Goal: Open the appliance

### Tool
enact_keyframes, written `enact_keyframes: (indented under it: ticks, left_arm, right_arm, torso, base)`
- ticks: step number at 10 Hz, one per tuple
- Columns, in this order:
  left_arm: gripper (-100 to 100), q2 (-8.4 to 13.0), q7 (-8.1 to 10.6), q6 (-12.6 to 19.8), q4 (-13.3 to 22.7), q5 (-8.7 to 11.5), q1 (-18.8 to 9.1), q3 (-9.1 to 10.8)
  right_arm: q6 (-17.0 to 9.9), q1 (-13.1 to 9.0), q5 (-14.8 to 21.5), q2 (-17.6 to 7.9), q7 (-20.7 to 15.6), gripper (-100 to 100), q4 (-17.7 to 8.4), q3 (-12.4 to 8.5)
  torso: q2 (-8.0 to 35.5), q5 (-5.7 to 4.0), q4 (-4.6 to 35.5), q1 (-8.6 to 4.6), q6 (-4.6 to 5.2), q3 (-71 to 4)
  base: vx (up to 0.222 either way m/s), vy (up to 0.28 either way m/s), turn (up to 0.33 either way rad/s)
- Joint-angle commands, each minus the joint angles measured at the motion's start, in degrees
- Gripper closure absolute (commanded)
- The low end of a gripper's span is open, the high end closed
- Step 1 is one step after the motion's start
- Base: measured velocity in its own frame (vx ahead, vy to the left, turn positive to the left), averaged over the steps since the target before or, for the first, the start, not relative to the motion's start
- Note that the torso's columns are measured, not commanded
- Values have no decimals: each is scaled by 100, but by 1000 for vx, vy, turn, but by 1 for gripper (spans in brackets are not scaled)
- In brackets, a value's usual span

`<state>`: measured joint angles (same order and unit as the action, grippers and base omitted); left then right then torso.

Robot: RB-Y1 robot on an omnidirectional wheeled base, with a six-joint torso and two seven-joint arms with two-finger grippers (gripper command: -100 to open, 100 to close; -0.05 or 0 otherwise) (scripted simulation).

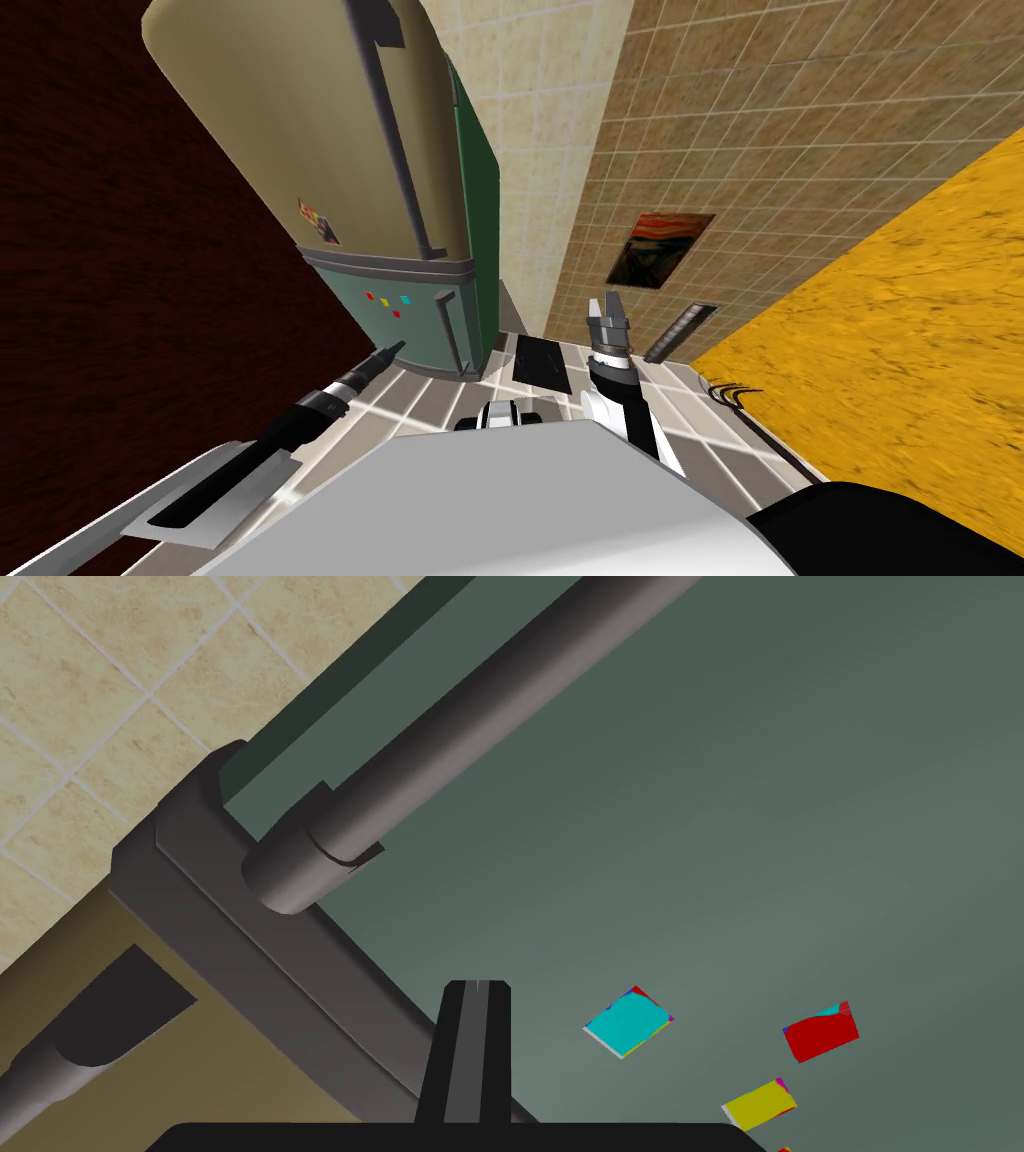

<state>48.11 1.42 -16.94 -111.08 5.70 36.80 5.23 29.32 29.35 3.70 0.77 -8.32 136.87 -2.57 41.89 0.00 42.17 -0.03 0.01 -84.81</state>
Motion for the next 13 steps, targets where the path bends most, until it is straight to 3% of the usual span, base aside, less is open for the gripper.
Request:
enact_keyframes:
  ticks: [1, 2, 4, 5, 6, 9, 10, 11, 13]
  left_arm:
    - [100, 449, 153, -401, 442, 332, -420, -248]
    - [100, 514, 153, -560, 608, 332, -420, -248]
    - [100, 514, 153, -565, 973, 332, -420, -248]
    - [100, 803, 299, -881, 1182, 619, -701, -487]
    - [100, 972, 299, -1025, 1358, 659, -806, -487]
    - [100, 1013, 299, -1129, 1923, 659, -806, -487]
    - [100, 1323, 445, -1435, 2172, 945, -1175, -727]
    - [100, 1484, 445, -1545, 2343, 986, -1193, -727]
    - [100, 1511, 445, -1693, 2704, 986, -1193, -727]
  right_arm:
    - [0, -3, 0, 0, 0, 0, 0, 1]
    - [0, -3, 0, 0, 0, 0, -1, 0]
    - [0, 0, 0, 0, 0, 0, 0, 0]
    - [0, 0, 0, 0, 0, 0, 0, 0]
    - [0, -2, 0, 0, 0, 0, 0, 1]
    - [0, -1, 0, 0, 0, 0, 0, 0]
    - [0, 0, 0, 0, 0, 0, 0, 0]
    - [0, -2, 0, 0, 0, 0, 0, 1]
    - [-1, -1, 0, 0, 0, 0, -1, 0]
  torso:
    - [56, -2, 13, -6, 5, 30]
    - [78, 0, 24, 8, -4, 50]
    - [7, 0, 3, -2, -2, 6]
    - [-1, -2, -1, -7, 0, -1]
    - [55, -1, 14, 1, 5, 30]
    - [14, -1, 5, -5, -2, 11]
    - [-1, -2, -1, -4, 0, -1]
    - [48, -3, 12, -6, 6, 25]
    - [55, 5, 18, 15, -6, 38]
  base:
    - [-226, 37, -101]
    - [-113, 37, 16]
    - [-8, -1, 12]
    - [-147, 10, -158]
    - [-215, 43, -107]
    - [-55, 2, 15]
    - [-138, -19, -162]
    - [-209, 10, -95]
    - [-90, 22, 16]
